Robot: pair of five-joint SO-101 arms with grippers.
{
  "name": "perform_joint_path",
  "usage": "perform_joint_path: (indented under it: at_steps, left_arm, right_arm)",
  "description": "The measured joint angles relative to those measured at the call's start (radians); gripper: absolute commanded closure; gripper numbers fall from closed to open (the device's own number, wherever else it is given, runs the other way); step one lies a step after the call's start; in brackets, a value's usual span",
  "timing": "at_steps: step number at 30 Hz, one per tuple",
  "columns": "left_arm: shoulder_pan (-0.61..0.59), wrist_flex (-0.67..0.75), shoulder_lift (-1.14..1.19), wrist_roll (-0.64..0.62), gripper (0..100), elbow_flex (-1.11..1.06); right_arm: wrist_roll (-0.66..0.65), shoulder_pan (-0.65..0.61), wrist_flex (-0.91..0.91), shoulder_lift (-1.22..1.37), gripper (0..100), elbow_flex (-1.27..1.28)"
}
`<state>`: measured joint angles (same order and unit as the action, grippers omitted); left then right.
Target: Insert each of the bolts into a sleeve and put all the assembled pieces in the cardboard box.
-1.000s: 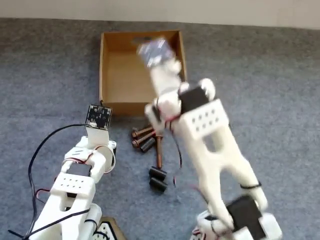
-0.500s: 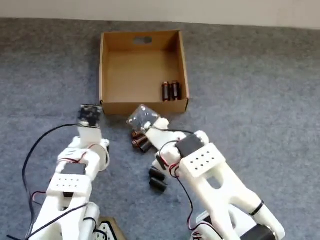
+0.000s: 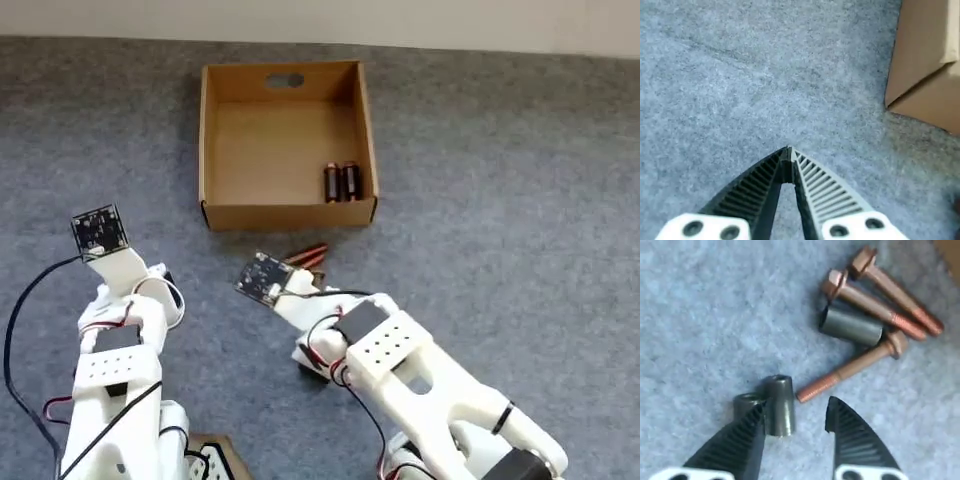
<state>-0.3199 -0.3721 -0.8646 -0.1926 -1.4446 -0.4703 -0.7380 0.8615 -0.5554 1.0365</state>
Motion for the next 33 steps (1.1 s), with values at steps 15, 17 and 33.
perform_joint_path:
  at_steps: [15, 17, 33]
  left_arm:
    - [0.0, 0.0, 0.0, 0.0, 99, 0.0]
    - [0.0, 0.0, 0.0, 0.0, 99, 0.0]
    - [0.0, 0.0, 0.0, 0.0, 99, 0.0]
  right_arm:
    - [-0.012, 0.0, -0.023, -0.002, 83.2, 0.015]
    - [-0.012, 0.0, -0.023, -0.002, 83.2, 0.015]
    - [-0.012, 0.002, -0.048, 0.273, 99.8, -0.075]
